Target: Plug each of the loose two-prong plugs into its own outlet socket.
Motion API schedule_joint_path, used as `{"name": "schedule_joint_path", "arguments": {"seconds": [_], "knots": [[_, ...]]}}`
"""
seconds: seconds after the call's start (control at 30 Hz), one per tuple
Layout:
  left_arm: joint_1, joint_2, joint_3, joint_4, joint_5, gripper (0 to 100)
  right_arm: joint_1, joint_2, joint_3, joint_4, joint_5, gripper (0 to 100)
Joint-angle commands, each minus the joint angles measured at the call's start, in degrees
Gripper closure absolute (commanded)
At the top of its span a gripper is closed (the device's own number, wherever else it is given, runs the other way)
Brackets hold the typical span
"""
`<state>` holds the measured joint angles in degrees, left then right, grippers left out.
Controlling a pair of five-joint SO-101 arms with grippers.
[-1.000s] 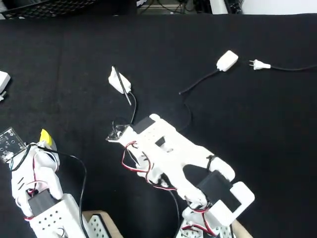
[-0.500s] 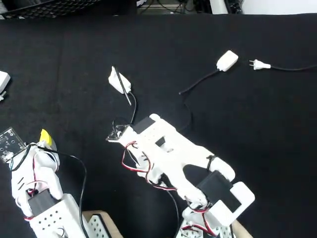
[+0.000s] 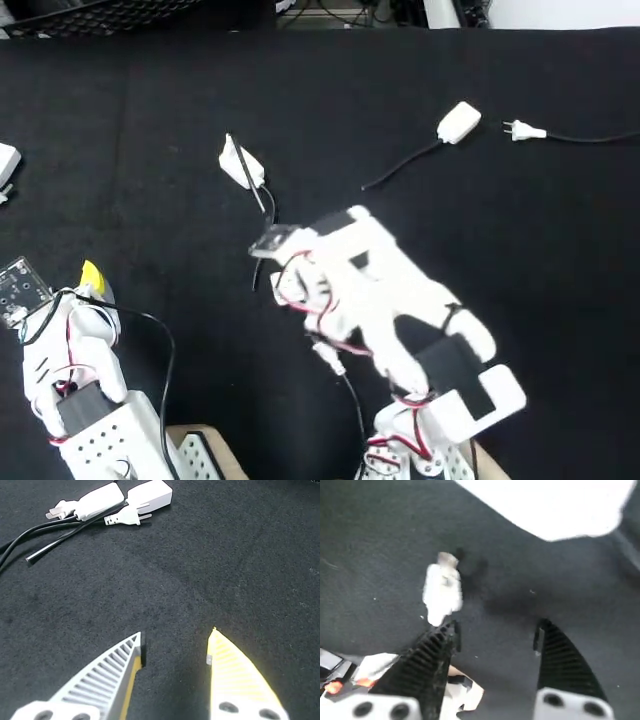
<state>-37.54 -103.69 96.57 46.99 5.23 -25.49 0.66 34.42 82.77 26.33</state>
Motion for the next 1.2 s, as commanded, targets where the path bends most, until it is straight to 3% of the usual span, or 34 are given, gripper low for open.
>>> {"name": "schedule_joint_path", "arguments": {"seconds": [0.0, 0.37, 0.57, 1.0, 1.17], "knots": [[-0.4, -0.35, 0.75, 0.18, 0.0, 78, 1.76, -2.24, -4.09, 3.69, 0.97, 75.1], [-0.4, -0.35, 0.75, 0.18, 0.0, 78, -8.7, -2.86, -2.33, 5.89, -0.53, 75.1], [-0.4, -0.35, 0.75, 0.18, 0.0, 78, -12.31, -15.43, 2.24, 6.15, 0.35, 75.0], [-0.31, -0.35, 0.75, 2.37, -0.09, 78, -7.38, -53.85, 22.99, -10.11, -19.69, 75.1], [4.88, -0.18, 0.75, 3.78, -0.44, 78, -7.65, -57.1, 24.66, -10.02, -16.88, 74.9]]}}
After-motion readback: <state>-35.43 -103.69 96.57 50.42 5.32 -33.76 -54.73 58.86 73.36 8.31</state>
